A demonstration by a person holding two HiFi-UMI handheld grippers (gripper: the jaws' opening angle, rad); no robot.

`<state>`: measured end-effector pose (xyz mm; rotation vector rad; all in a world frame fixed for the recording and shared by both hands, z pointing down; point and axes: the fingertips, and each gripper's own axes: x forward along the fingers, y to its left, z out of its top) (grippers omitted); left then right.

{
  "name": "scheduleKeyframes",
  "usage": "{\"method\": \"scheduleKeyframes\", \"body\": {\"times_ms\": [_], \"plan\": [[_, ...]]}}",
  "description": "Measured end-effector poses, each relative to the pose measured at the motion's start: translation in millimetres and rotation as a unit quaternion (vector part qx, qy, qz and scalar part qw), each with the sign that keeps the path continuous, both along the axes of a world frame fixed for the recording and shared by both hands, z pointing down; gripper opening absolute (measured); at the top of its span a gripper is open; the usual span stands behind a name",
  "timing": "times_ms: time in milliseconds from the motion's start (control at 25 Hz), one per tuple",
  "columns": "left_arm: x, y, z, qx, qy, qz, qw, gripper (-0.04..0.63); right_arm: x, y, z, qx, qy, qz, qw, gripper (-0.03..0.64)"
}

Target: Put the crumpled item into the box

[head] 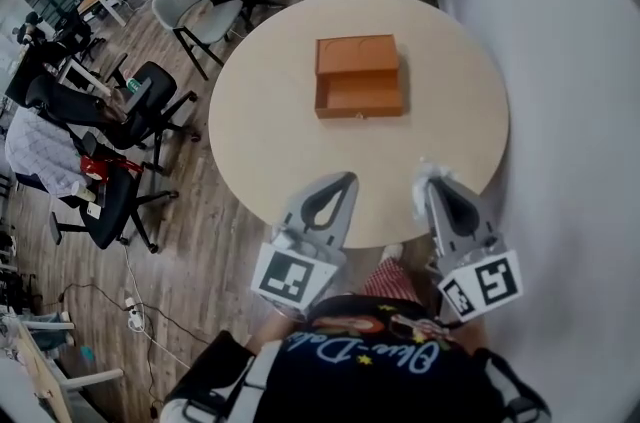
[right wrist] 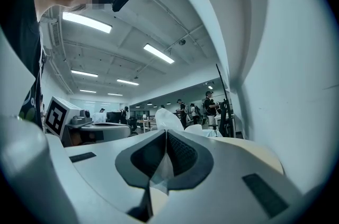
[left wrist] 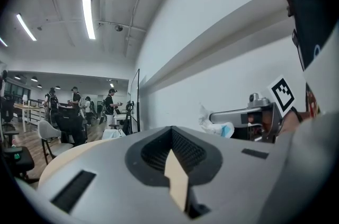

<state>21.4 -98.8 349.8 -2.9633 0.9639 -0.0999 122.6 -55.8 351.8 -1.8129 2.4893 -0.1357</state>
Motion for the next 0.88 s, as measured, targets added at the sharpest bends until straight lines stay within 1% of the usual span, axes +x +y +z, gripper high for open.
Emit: {"method": "scheduleKeyframes", "body": {"times_ms": [160, 280, 440, 600, 720, 800, 880], "plan": [[17, -23, 3, 0.001, -0.008, -0.002, 1.0, -0.008, 18, -25, 6, 0.007, 0.01, -0.008, 1.0, 0.005], [27, -39, 6, -0.001, -0.011, -0.007, 0.9999, -0.008, 27, -43, 13, -0.005, -0.002, -0.017, 1.0, 0.005], [34, -53, 6, -0.002, -0.018, -0.026, 0.9995, -0.008, 37, -64, 16, -0.009, -0.009, -0.035, 0.999, 0.005], [34, -73, 5, -0.008, -0.021, -0.056, 0.9981, -0.008, 42, -90, 22, -0.014, -0.001, -0.062, 0.998, 0.005], [26, -80, 2, -0.004, -0.028, -0.077, 0.9967, -0.008, 36, -102, 16, -0.006, 0.003, -0.082, 0.997, 0.005], [22, -79, 1, -0.003, -0.033, -0.082, 0.9961, -0.008, 35, -107, 13, -0.003, 0.004, -0.085, 0.996, 0.005], [19, -80, 3, -0.007, -0.031, -0.088, 0.9956, -0.008, 36, -113, 13, -0.005, -0.002, -0.082, 0.997, 0.005]]}}
